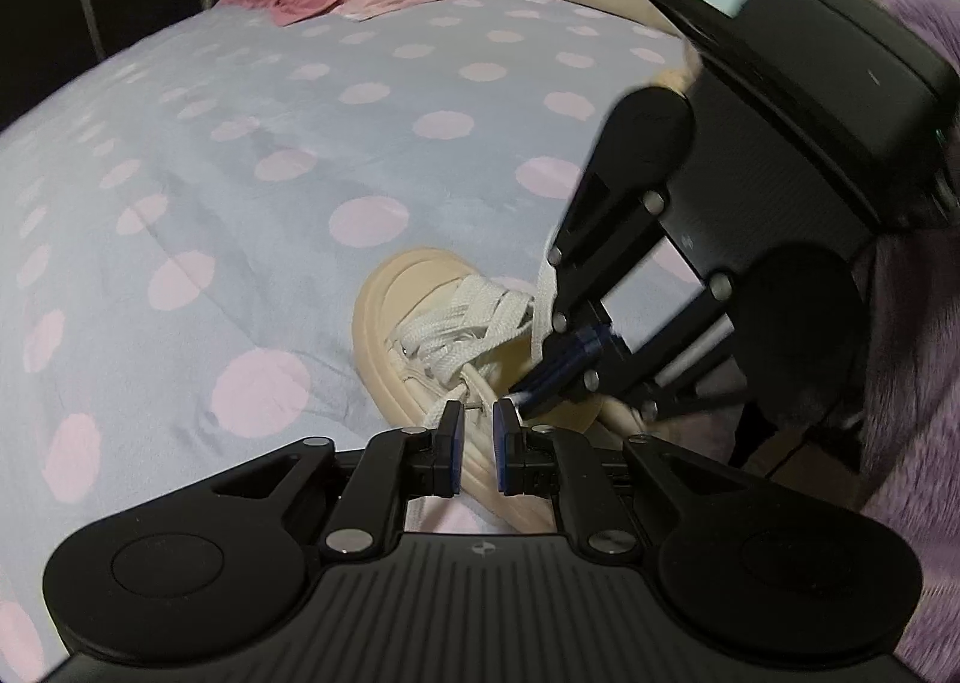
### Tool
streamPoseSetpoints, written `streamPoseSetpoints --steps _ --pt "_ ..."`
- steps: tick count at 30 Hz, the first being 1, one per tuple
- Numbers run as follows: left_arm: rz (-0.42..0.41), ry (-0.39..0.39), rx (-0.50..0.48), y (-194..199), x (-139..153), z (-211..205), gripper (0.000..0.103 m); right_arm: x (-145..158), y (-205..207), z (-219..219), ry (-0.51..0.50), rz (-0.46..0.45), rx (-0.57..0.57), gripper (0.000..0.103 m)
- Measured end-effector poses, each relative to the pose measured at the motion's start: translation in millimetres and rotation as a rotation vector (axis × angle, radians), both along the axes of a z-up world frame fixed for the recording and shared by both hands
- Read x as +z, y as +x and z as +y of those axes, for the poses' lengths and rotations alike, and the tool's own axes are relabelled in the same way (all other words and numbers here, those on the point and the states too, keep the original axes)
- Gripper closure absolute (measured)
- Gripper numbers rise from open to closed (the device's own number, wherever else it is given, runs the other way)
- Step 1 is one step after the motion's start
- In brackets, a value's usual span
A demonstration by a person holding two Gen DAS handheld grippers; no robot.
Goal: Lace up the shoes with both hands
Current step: 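Push the lace tip into the next eyelet with the right gripper while the left gripper pinches it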
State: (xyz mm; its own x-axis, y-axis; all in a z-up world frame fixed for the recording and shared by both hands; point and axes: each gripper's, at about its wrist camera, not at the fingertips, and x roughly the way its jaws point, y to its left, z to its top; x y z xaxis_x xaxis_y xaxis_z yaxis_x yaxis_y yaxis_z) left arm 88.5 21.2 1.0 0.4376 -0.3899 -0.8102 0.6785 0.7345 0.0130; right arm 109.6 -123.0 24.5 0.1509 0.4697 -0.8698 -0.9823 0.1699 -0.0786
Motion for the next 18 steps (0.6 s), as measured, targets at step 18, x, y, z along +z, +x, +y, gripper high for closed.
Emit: streamPoseSetpoints --steps 18 --pt "-0.266 0.347 -0.273 -25 -36 -36 0.091 6 -1 -4 0.037 -0.02 -0.032 0.1"
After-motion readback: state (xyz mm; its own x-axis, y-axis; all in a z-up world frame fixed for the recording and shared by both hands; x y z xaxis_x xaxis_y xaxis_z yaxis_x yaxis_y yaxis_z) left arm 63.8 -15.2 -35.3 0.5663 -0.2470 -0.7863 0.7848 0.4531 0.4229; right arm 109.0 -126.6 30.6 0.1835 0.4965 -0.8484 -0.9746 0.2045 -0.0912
